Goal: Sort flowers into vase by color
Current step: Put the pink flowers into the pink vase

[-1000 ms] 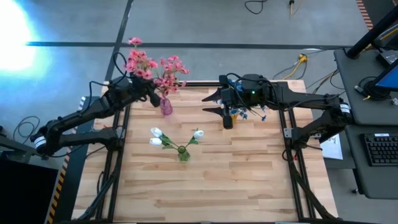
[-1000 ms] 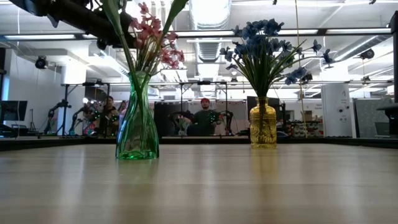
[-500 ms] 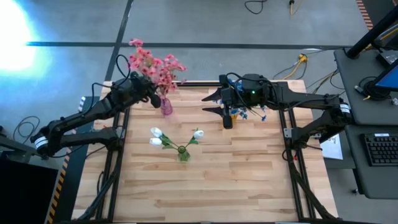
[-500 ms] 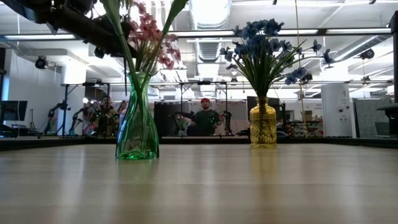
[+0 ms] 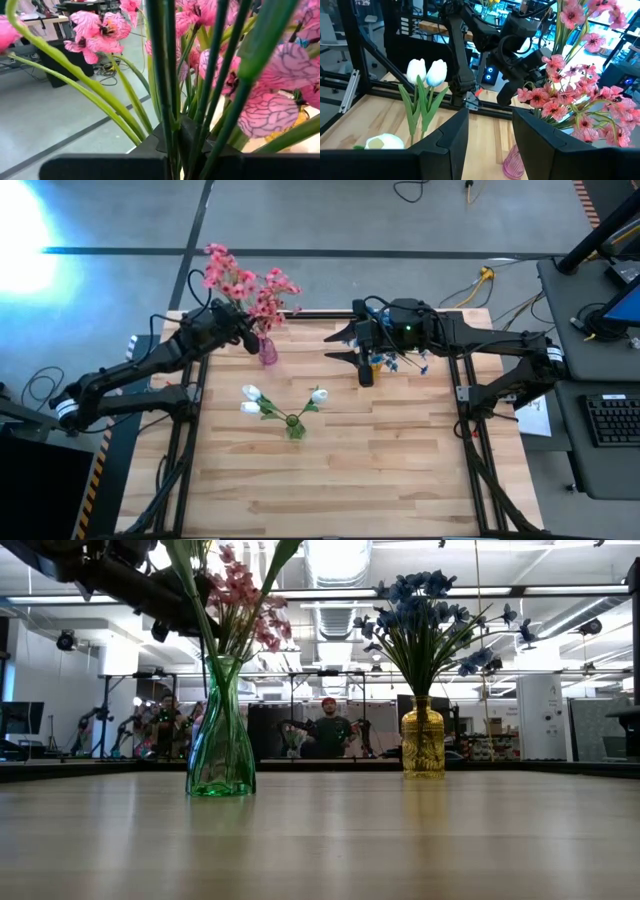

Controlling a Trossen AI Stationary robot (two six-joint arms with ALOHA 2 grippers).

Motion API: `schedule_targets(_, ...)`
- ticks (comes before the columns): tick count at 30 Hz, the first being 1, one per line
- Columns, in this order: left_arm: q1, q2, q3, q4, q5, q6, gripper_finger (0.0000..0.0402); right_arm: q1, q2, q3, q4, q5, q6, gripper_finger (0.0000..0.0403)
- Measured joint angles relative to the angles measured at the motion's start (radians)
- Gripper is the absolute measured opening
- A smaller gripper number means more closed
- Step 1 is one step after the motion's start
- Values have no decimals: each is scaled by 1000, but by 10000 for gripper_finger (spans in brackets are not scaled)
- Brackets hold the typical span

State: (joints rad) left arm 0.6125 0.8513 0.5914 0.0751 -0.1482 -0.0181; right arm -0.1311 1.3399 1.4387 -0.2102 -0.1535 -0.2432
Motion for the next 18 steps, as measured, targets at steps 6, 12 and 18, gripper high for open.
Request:
schedule_targets(6,0,0,-36,70,1,-14,0,0,0,0,6,0,0,146)
schedule_targets(12,0,0,-50,66,1,-21,0,0,0,0,6,0,0,146)
schedule_targets(18,0,2,-51,66,1,-22,0,0,0,0,6,0,0,146)
